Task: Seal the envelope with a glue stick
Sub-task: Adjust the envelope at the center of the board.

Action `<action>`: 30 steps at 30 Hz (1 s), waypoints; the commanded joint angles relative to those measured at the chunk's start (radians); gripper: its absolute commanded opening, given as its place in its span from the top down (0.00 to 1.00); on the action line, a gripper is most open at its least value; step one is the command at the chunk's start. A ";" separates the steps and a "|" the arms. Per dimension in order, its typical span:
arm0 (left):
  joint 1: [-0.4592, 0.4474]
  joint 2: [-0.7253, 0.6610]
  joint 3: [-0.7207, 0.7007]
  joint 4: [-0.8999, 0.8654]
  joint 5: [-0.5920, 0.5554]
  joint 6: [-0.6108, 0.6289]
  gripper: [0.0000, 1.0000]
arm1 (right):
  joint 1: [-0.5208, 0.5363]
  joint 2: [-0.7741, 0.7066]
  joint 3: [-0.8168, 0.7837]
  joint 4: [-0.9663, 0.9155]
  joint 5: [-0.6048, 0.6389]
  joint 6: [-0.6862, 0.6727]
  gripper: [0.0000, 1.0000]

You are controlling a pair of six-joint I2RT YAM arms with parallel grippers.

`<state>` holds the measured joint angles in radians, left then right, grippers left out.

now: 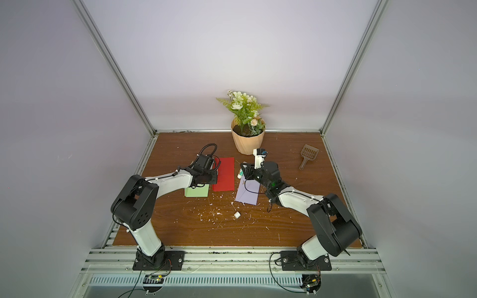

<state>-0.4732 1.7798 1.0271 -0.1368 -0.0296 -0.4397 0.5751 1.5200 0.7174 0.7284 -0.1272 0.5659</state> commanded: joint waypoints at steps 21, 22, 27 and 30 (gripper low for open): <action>0.010 -0.138 -0.151 -0.024 0.117 0.075 0.99 | 0.208 0.251 0.207 0.077 0.228 -0.187 1.00; 0.010 -0.141 -0.155 -0.026 0.112 0.073 0.99 | 0.211 0.269 0.211 0.092 0.216 -0.187 1.00; 0.010 -0.160 -0.176 -0.011 0.123 0.064 0.99 | 0.214 0.355 0.246 0.132 0.196 -0.131 1.00; 0.010 -0.163 -0.191 0.004 0.141 0.058 0.99 | 0.215 0.384 0.249 0.179 0.197 -0.095 1.00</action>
<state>-0.4717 1.6348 0.8551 -0.1284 0.0898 -0.3756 0.7898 1.9076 0.9291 0.8024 0.0719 0.4351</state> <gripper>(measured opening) 0.048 0.261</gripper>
